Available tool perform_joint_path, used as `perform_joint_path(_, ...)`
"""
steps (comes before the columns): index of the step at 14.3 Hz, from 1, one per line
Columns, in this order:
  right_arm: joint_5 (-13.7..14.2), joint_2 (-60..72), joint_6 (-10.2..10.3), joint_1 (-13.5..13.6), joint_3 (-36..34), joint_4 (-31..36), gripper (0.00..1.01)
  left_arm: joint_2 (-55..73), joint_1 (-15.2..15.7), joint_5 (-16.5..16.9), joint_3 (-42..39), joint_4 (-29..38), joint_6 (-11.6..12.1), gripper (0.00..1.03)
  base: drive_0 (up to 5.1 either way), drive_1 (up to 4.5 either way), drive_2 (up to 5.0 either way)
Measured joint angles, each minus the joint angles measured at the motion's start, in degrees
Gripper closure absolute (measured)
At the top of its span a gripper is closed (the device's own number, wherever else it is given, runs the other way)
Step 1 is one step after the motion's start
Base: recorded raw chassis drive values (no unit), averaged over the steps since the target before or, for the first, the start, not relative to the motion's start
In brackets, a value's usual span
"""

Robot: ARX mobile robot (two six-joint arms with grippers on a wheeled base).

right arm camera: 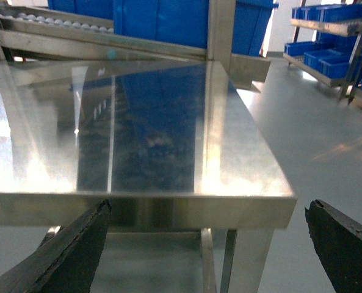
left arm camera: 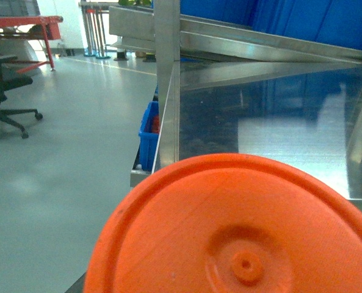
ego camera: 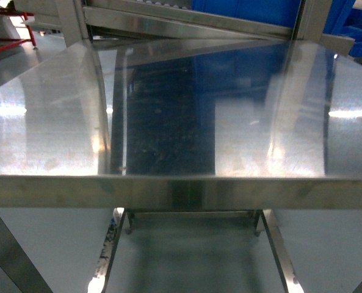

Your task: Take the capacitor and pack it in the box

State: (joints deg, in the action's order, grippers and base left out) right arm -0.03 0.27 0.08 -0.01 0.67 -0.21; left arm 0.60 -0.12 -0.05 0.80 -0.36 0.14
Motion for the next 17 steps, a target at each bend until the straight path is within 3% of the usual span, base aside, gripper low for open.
perform_joint_path(17,0.0,0.0,0.1,0.0,0.0,-0.2,0.03,0.0,0.0,0.0,0.0,-0.1,0.0,0.61,0.0,0.00,0.0)
